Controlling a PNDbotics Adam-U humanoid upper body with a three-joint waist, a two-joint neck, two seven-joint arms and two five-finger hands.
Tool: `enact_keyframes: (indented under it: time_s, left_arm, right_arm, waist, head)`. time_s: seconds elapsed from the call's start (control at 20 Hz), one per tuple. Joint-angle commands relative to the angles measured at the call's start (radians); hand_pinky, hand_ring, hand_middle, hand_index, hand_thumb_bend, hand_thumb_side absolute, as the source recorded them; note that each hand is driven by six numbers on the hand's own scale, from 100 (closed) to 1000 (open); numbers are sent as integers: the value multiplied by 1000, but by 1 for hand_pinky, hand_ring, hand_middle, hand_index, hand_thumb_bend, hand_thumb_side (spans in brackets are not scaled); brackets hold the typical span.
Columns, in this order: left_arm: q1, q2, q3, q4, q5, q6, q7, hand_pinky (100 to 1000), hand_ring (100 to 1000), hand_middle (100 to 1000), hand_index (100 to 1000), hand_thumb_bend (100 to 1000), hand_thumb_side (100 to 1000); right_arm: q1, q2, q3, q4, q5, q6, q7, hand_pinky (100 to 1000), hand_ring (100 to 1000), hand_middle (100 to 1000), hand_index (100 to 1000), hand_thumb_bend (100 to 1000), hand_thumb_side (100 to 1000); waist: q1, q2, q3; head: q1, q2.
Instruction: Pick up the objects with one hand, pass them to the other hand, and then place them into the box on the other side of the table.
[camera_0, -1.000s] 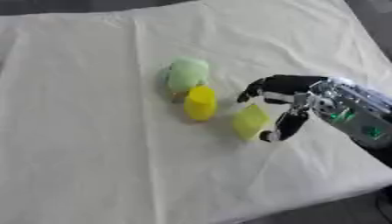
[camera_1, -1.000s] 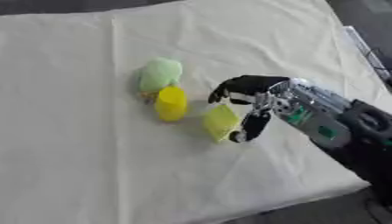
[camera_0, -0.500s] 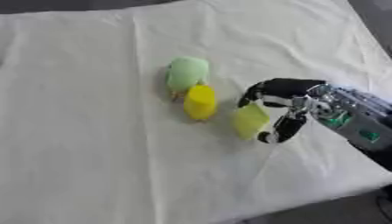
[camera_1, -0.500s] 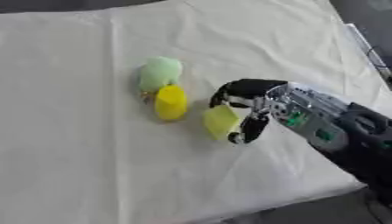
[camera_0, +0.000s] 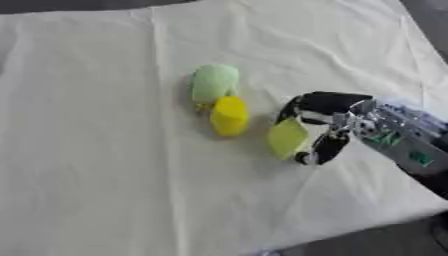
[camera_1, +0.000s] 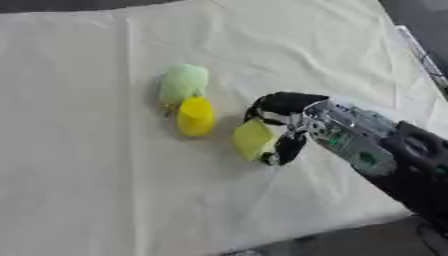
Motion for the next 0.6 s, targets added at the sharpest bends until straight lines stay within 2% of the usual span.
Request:
enact_keyframes:
  time_s: [0.05,0.6]
  left_arm:
    - [-5,14,4,-13,4,-1,-4,842,673,722,730,171,692]
    - [1,13,7,-12,3,-4,-5,846,673,726,729,169,696]
  right_arm:
    - [-3,-15,-7,-13,13,2,-6,1000,798,622,725,349,100]
    - [4,-13,-11,-13,13,21,-67,1000,732,480,597,320,100]
  waist:
    - [12,-3,2]
    - [7,-9,-2]
  head:
    - [5,-2]
    - [9,-2]
